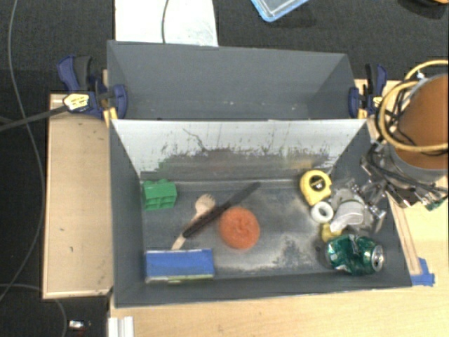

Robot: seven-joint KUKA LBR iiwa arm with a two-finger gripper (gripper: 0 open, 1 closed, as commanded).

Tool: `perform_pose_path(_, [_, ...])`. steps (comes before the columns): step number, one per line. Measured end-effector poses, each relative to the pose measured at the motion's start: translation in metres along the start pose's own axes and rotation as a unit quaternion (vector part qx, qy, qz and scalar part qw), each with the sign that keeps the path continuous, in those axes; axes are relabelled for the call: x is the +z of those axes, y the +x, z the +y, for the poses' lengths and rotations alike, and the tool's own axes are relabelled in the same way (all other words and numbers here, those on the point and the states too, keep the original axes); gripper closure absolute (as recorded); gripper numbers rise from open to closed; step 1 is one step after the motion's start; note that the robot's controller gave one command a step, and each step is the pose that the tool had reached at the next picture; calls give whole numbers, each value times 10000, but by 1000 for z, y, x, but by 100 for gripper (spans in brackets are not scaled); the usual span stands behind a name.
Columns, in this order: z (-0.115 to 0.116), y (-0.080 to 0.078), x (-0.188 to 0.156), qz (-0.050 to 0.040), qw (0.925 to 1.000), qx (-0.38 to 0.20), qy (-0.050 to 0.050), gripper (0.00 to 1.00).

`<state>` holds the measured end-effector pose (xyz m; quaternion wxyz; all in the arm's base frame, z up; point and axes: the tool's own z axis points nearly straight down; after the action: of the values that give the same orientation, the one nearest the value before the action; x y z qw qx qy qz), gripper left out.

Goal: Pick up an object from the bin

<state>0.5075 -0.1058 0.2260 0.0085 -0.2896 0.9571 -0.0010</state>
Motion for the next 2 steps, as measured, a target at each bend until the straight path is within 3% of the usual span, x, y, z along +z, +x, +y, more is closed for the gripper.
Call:
perform_pose_path(1, [-10,20,14,6,9980,-640,-5,100])
perform_pose_path(2, [-23,30,39,10,9882,-1532,-21,100])
